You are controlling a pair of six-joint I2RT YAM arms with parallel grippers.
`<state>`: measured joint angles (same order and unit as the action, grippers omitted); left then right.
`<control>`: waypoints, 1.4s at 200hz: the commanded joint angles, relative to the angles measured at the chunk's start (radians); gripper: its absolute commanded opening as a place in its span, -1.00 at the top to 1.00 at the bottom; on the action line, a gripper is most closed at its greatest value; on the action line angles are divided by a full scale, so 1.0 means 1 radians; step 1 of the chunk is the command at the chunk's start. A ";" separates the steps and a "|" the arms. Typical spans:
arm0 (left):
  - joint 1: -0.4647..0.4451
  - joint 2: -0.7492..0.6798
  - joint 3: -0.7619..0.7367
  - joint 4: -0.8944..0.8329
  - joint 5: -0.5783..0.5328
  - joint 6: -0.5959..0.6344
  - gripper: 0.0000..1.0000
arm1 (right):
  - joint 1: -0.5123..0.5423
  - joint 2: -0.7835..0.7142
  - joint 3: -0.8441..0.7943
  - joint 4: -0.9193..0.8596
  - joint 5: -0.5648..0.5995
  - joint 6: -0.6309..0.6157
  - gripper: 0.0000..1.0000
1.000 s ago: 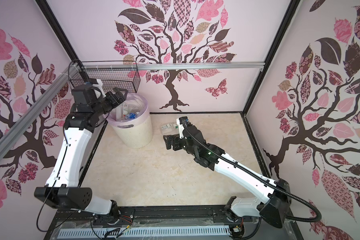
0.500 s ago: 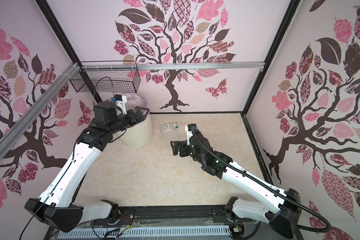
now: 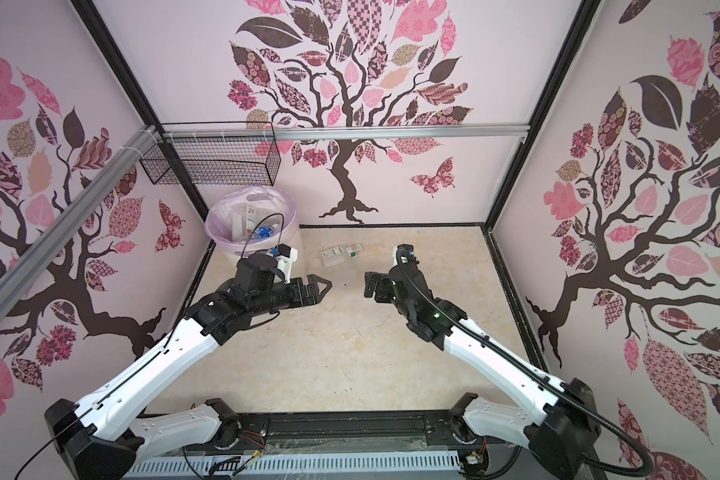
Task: Throw the plastic bottles in the bin
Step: 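Move both grippers toward the small green-cap bottle near the bin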
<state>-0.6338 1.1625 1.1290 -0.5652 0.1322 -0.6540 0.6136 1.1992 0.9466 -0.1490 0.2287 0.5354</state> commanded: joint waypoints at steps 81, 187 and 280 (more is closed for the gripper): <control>-0.003 0.011 -0.020 -0.138 -0.048 0.048 -0.97 | -0.244 0.696 0.593 -0.033 -0.425 0.238 -0.99; 0.053 -0.074 -0.089 -0.141 -0.152 0.172 -0.96 | -0.246 1.111 0.982 -0.061 -0.486 0.452 -0.99; 0.083 0.035 -0.089 -0.116 -0.099 0.229 -0.96 | -0.253 1.327 1.150 -0.123 -0.522 0.536 -0.99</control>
<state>-0.5552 1.1694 1.0386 -0.6930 0.0154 -0.4496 0.3660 2.4706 2.0575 -0.2302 -0.2745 1.0306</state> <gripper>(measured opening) 0.983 0.995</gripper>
